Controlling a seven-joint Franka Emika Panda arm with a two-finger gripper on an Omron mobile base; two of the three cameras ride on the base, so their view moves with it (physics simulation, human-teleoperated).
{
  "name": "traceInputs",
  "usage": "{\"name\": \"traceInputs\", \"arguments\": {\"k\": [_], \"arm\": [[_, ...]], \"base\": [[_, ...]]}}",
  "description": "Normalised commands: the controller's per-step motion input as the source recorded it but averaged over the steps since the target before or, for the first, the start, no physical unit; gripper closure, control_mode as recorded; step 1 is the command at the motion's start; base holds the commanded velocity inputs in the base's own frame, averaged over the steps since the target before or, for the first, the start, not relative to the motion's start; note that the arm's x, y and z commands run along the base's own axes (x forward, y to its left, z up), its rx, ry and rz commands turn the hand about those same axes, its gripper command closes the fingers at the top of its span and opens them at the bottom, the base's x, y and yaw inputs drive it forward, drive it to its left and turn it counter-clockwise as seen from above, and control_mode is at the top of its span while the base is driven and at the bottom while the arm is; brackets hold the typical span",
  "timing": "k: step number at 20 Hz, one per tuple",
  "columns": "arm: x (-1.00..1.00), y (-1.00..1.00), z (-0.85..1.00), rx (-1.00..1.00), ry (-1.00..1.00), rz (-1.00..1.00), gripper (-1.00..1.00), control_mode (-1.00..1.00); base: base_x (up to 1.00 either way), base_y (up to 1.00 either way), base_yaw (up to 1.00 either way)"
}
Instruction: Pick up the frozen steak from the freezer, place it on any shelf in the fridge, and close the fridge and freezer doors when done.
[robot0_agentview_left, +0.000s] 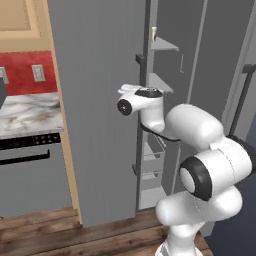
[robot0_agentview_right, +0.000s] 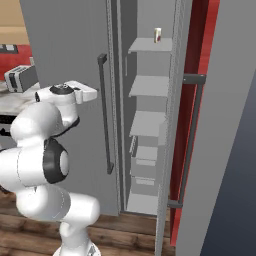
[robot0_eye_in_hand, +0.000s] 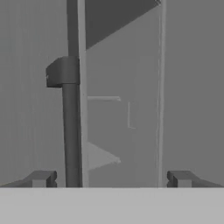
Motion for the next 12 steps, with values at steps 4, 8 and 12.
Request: {"name": "traceInputs", "arguments": {"k": [4,8,12], "arm": [[-1.00,0.00,0.43,0.03,0.05,0.00,-1.00,-1.00],[-1.00,0.00,0.50,0.08,0.05,0.00,-1.00,-1.00],[-1.00,0.00,0.58,0.13,0.10,0.00,-1.00,-1.00]], "base": [[0.00,0.00,0.00],[0.00,0.00,0.00],[0.00,0.00,0.00]]}}
